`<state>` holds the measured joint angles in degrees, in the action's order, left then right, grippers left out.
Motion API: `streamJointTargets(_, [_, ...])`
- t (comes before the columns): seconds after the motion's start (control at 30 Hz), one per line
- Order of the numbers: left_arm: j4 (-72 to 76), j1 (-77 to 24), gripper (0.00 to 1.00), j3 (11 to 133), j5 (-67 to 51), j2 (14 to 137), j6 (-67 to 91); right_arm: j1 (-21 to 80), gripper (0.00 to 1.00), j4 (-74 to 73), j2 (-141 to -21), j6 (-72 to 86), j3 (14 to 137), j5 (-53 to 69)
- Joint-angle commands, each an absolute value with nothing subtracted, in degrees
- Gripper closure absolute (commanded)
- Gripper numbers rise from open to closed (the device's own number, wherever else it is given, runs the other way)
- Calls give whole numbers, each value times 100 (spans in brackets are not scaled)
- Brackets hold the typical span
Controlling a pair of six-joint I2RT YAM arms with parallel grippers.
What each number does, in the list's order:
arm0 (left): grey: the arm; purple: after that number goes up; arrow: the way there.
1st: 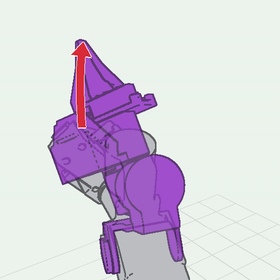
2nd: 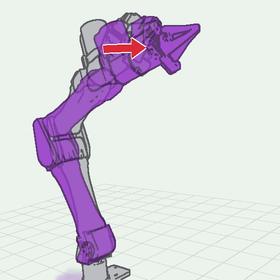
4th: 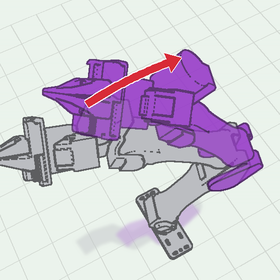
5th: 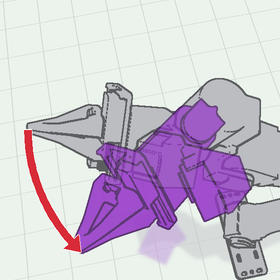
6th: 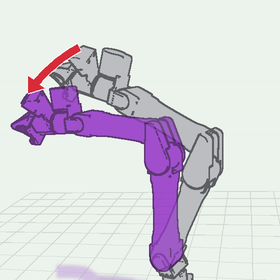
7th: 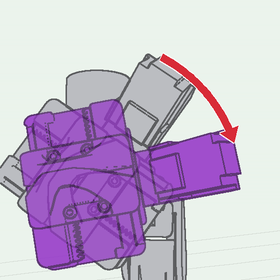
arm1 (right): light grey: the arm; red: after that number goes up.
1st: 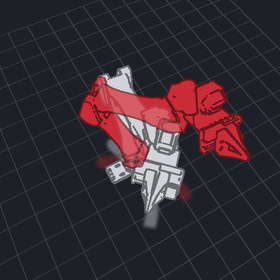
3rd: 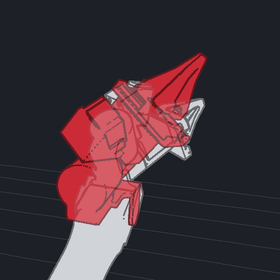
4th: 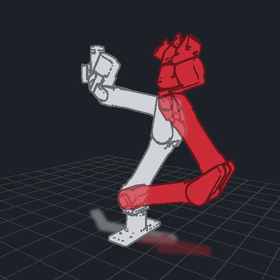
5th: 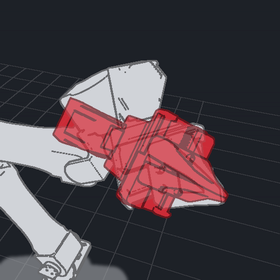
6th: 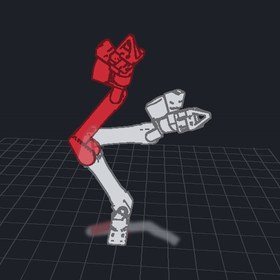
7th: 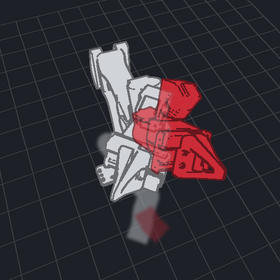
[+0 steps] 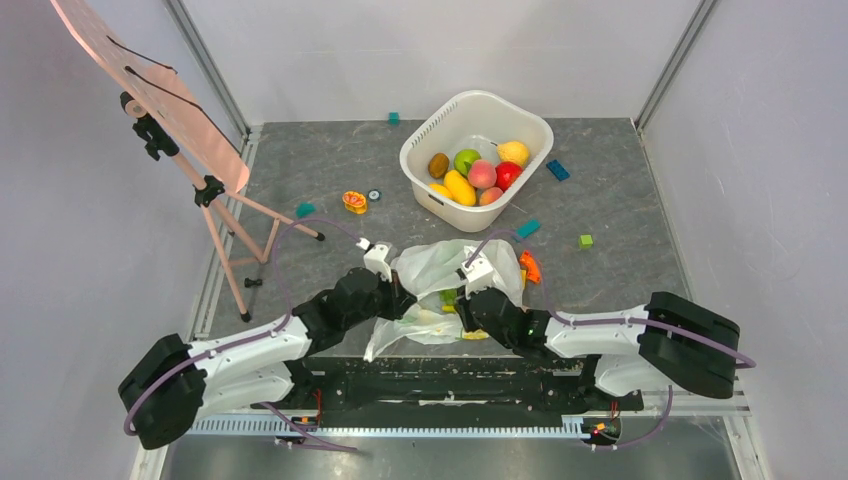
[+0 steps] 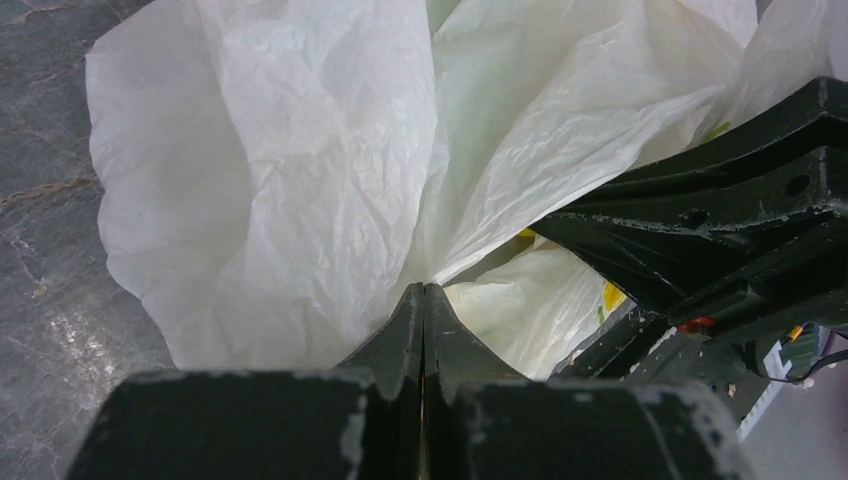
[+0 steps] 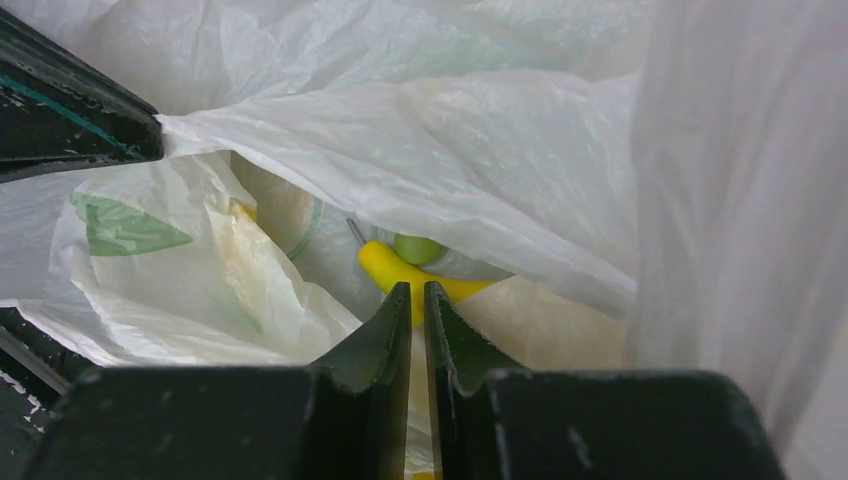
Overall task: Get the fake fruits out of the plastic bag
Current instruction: Adjust the plastic bag at the center of the board.
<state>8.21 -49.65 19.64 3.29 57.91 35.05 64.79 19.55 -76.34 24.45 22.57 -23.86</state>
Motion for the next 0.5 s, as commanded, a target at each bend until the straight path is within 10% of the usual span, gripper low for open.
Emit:
streamJointTargets(0.0, [1309,-4992,98,1787,625,5497,3879,6582,89,1599,-7725,2656,1906,-2342])
streamJointTargets(0.47, [1445,-4992,98,1681,676,5185,4008,7013,85,719,-6917,2942,2074,-2619])
